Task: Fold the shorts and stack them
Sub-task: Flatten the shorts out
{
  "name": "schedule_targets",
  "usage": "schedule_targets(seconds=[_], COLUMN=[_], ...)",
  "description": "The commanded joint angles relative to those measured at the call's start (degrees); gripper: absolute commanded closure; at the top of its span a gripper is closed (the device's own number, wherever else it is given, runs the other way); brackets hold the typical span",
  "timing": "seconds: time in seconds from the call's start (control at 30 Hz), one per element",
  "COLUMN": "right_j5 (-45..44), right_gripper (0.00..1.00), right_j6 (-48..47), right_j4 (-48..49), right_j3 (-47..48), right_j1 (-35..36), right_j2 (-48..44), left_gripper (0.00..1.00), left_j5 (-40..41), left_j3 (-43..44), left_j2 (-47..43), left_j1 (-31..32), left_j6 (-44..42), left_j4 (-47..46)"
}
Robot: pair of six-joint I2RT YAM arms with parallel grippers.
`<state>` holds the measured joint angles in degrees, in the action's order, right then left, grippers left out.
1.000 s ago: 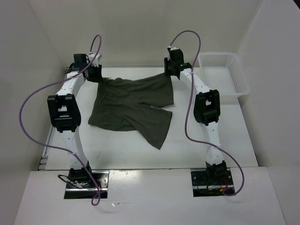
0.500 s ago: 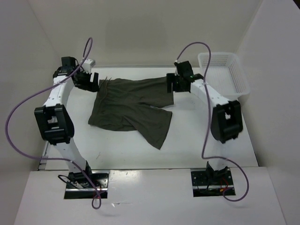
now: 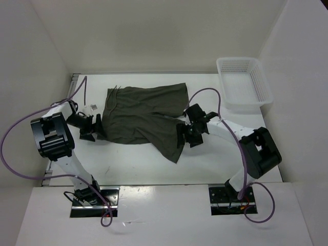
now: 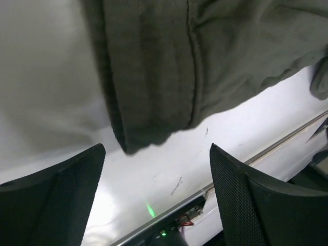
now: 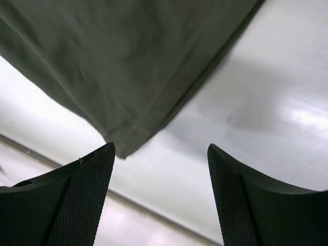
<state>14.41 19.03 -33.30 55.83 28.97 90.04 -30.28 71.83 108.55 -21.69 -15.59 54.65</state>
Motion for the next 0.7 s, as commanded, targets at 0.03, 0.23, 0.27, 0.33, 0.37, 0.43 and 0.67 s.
schedule_targets(seconds=[0.03,0.23,0.27,0.33,0.37,0.43,0.67], right_j5=[3.1,5.3,5.3,5.3,5.8,5.8,7.9], right_gripper=[0.22,0.29,0.31,0.32,0.34,0.36,0.37], right_j6=[5.8,8.1,8.7,8.7,8.7,9.2,9.8], right_j4=[4.5,5.6,5.6,5.6,6.1,6.7,9.3], right_j3=[-0.5,-2.3,-2.8,-2.8,-3.4,-3.4,-6.0], right_j1=[3.9,6.5,7.2,9.4,10.0,10.5,10.5], right_j2=[-0.8,1.8,1.8,1.3,1.3,1.3,1.8], left_gripper=[0.09,0.1,0.1,0.12,0.12,0.13,0.25], left_j5=[-3.3,-7.6,-7.6,-6.8,-6.8,-7.5,-8.0], left_j3=[-1.2,-2.5,-3.9,-5.4,-5.9,-5.9,-5.9], left_j2=[-5.7,-6.9,-6.9,-6.9,-6.9,-6.9,-6.9], left_j1=[-0.4,-0.4,-0.4,-0.4,-0.4,-0.4,1.4], left_j6=[1.5,3.2,3.2,3.2,3.2,3.2,3.2], left_j4=[-1.4,-5.0,-5.6,-6.3,-7.0,-7.5,-10.3])
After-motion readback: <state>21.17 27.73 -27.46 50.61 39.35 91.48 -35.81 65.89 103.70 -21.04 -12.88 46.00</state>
